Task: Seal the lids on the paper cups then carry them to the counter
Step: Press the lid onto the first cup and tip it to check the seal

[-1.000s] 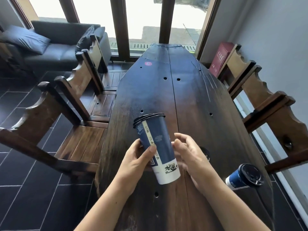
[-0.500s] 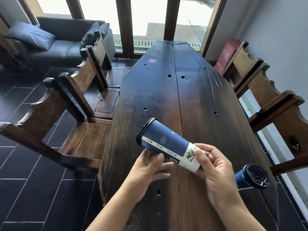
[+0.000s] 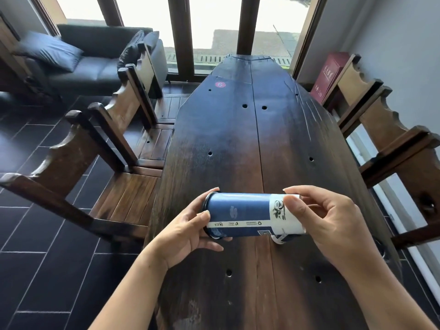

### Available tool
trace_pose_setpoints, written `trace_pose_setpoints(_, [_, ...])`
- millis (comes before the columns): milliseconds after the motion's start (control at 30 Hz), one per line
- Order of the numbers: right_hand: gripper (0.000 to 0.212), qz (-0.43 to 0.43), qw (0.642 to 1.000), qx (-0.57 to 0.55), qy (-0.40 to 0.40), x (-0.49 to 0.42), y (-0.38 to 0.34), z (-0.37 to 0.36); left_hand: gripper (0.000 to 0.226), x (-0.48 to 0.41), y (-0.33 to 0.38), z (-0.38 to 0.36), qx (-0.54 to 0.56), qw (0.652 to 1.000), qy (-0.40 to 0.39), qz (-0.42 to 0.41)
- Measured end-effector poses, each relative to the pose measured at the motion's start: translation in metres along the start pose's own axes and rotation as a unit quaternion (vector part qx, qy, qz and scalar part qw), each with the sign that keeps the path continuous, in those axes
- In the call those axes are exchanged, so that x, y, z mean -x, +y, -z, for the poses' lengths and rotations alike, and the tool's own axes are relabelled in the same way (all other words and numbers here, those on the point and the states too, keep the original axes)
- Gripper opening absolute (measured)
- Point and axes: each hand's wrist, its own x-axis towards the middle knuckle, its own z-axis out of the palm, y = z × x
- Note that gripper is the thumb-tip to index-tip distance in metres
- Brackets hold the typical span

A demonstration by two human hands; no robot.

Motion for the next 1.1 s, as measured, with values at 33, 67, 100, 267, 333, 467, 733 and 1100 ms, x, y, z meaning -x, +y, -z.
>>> trace_pose_setpoints(33, [0.030, -0.002, 1.000, 0.002, 0.001, 0.000, -0.001, 0.001, 0.090, 0.000, 0.000, 0.000, -0.007, 1.000, -0.005, 0.000])
trace_pose_setpoints(67, [0.031, -0.003, 1.000, 0.005, 0.001, 0.000, -0.001, 0.001, 0.088, -0.001, -0.001, 0.000, -0.011, 1.000, -0.008, -0.001])
trace_pose_setpoints(100, [0.033, -0.005, 1.000, 0.008, 0.002, 0.000, -0.002, 0.002, 0.086, -0.001, -0.003, 0.001, -0.013, 1.000, -0.009, -0.002])
trace_pose_setpoints(267, [0.037, -0.010, 1.000, 0.017, -0.001, 0.000, -0.002, 0.004, 0.086, -0.004, -0.010, -0.001, -0.016, 1.000, 0.007, -0.010])
trace_pose_setpoints(333, [0.039, -0.010, 1.000, 0.009, -0.008, 0.000, -0.002, 0.003, 0.086, -0.004, -0.012, -0.001, -0.020, 0.999, 0.018, -0.017])
trace_pose_setpoints(467, [0.043, -0.012, 0.999, -0.015, -0.029, -0.002, -0.001, 0.000, 0.088, -0.003, -0.014, -0.001, -0.014, 0.999, 0.031, -0.036])
trace_pose_setpoints(733, [0.052, -0.050, 0.995, -0.073, -0.039, -0.005, 0.007, 0.004, 0.075, -0.003, -0.012, -0.004, -0.003, 0.995, 0.023, -0.094])
trace_pose_setpoints(1100, [0.047, -0.046, 0.997, -0.051, -0.038, -0.003, 0.013, 0.007, 0.082, -0.002, -0.018, -0.006, 0.010, 0.994, 0.006, -0.108])
